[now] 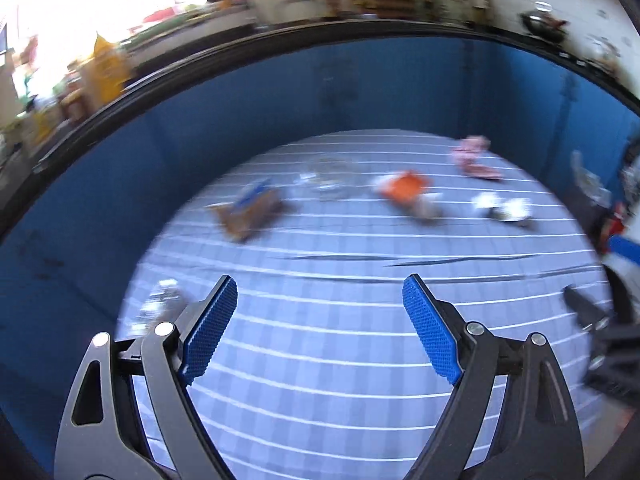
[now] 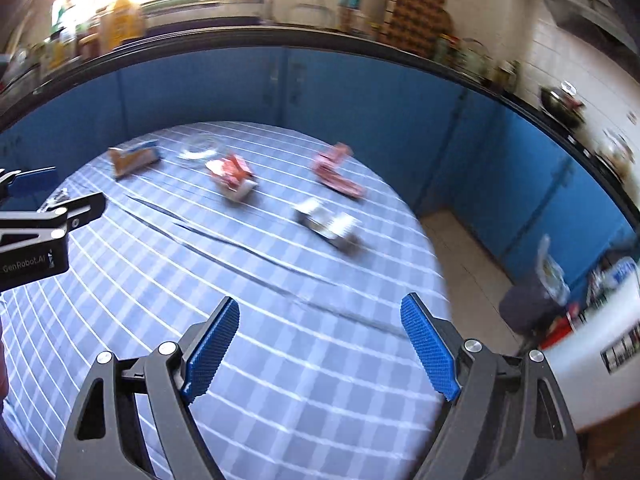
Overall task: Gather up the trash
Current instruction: 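Grasp the orange-white carton with the right tool while the left grasps the silver foil packet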
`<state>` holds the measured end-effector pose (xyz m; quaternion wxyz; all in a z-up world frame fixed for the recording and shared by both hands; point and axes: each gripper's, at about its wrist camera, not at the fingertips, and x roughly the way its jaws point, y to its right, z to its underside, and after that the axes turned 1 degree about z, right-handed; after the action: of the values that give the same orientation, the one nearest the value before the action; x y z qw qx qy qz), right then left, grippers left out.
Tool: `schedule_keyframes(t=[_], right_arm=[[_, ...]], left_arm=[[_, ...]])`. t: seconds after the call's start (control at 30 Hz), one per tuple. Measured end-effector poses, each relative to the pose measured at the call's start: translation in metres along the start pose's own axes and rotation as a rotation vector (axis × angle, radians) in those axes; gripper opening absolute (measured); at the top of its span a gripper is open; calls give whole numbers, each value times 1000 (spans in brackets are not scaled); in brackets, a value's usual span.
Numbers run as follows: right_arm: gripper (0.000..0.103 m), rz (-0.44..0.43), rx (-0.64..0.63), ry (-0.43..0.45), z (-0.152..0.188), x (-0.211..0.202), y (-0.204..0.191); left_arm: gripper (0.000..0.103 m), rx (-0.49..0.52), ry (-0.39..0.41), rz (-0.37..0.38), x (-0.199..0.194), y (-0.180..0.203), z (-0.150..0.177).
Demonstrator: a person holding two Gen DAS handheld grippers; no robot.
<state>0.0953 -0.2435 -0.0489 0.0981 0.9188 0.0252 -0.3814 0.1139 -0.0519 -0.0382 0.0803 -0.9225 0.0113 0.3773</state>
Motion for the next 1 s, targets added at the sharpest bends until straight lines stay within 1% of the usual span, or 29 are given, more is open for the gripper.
schedule_keyframes(t=[0.07,0.13,0.17,0.23,0.33,0.43,0.47,0.5,0.63,0.67,0.73,0.77,0.8,0.9,0.93,0.97,1.0], right_arm=[[81,-21,-15,-1,-12,8,-16],[81,-44,-31,-3,-22,16,-33],[81,-48,-40,-4,-26,20,-41],[81,-57,-69,-9,-34,29,-57],[81,-70,-104,-17,-43,41,-76],[81,-74,-135,-21,-51,53,-92],[81,-76,-143,-21,-55,57,-97],[81,-72,-153,-20,-58,61,-101],[81,-29,-176,-17,-72,81,-106],[81,-21,-173,-18,-75,86,-105],[81,-5,-159,-26,-84,100,-100],[81,-3,-154,-29,-87,105,-98],[81,-2,-147,-34,-92,112,-96],[81,1,-150,-25,-99,124,-94],[78,7,-162,-19,-101,126,-95],[71,7,-173,-23,-102,129,-96],[43,3,-177,-34,-103,131,-96]], left_arm=[[84,-33,-14,-51,9,-30,8],[84,-66,-25,-87,17,-53,16],[84,-99,-33,-119,22,-71,22],[84,-158,-54,-147,29,-99,31],[84,-225,-91,-145,43,-123,40],[84,-259,-130,-113,59,-140,43],[84,-272,-144,-91,66,-143,42],[82,-278,-155,-78,71,-143,41],[65,-295,-185,-32,93,-145,33],[62,-286,-178,-36,95,-144,31],[49,-275,-171,-17,101,-141,24],[47,-273,-167,-6,103,-140,19],[39,-276,-168,10,105,-139,16],[38,-277,-165,35,111,-135,5],[37,-279,-165,40,112,-134,3],[37,-279,-164,44,113,-133,1],[37,-278,-163,45,114,-132,0]])
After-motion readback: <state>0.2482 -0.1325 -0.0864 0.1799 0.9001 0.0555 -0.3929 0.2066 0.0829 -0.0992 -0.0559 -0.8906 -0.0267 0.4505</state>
